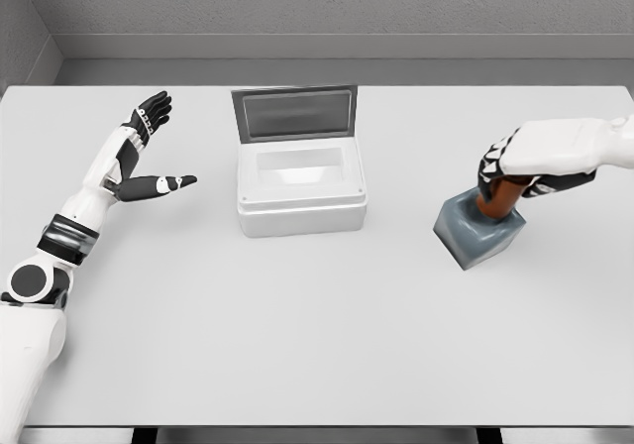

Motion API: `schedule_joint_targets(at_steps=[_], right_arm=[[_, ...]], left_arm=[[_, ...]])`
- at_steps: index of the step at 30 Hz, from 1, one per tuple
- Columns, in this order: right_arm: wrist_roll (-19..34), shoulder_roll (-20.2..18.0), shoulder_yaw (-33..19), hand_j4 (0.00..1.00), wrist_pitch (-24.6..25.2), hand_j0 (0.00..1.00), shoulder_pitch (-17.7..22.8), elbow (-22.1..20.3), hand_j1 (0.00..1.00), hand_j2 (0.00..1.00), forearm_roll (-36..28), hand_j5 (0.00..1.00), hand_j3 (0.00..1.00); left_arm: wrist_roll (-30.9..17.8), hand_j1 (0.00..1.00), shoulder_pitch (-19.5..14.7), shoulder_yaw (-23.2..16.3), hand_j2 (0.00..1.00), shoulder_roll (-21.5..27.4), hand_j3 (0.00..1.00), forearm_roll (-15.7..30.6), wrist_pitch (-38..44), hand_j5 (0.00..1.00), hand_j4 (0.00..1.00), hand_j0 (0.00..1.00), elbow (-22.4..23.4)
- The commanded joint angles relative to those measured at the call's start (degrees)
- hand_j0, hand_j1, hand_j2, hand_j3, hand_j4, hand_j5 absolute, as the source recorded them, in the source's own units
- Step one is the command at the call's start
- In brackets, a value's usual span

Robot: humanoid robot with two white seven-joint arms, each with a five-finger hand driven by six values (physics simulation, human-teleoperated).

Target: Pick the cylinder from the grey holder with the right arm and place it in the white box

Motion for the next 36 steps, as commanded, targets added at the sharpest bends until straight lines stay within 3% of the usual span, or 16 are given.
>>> schedule_joint_targets(at_steps=[1, 15, 36], right_arm=[[-0.03, -0.21, -0.19, 0.51, -0.65, 0.51, -0.27, -0.04, 0.51, 0.51, -0.27, 0.51, 0.51], [1.2, 1.02, -0.37, 0.48, -2.05, 0.48, -3.78, -0.48, 0.48, 0.48, -0.19, 0.48, 0.48], [1.48, 11.39, -0.19, 0.47, -1.09, 0.47, -8.62, 1.63, 0.47, 0.47, -0.1, 0.47, 0.47]], left_arm=[[0.0, 1.0, 0.0, 0.01, 1.0, 0.03, 1.0, 0.32, 0.03, 1.0, 1.0, 1.0, 0.01], [0.0, 1.0, 0.0, 0.01, 1.0, 0.03, 1.0, 0.32, 0.11, 1.0, 1.0, 1.0, 0.01], [0.0, 1.0, 0.0, 0.01, 1.0, 0.03, 1.0, 0.32, 0.03, 1.0, 1.0, 1.0, -0.07]])
